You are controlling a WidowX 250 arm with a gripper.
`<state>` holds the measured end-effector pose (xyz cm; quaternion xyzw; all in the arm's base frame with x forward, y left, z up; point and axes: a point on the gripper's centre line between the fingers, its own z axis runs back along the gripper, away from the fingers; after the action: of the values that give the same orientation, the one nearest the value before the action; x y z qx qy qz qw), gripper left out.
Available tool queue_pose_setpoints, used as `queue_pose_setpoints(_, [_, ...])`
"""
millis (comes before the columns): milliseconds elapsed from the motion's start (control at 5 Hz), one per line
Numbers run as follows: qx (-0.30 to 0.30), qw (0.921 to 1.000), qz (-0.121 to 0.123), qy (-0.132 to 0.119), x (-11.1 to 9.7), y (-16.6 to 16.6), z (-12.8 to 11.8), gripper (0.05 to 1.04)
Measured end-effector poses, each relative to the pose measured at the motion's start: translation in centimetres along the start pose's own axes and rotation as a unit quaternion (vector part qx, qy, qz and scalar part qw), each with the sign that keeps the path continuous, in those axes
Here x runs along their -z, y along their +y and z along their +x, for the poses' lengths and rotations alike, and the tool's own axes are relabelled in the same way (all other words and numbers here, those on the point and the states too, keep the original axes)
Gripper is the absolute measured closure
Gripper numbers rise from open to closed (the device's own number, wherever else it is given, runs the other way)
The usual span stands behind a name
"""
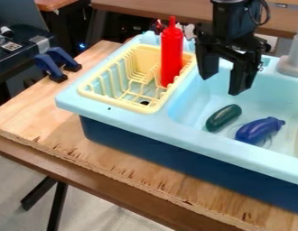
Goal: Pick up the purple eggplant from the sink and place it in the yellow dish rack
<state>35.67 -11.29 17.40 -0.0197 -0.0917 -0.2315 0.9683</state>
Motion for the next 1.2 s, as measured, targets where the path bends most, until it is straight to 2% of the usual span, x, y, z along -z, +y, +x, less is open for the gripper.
queue_pose_setpoints(200, [-0.001,0.9998,-0.003,0.022,1.4,0.0,-0.4,0.073])
queue_pose_setpoints(400, [0.019,0.9988,0.000,0.045,3.0,-1.2,0.6,0.073])
queue_pose_setpoints(800, [0.033,0.9992,-0.022,0.006,3.7,-2.6,1.7,0.073])
queue_pose_setpoints(1000, [0.037,0.9989,-0.027,0.005,3.7,-2.6,1.8,0.073])
queue_pose_setpoints(1200, [0.027,0.9990,-0.031,-0.019,4.0,-2.5,2.4,0.073])
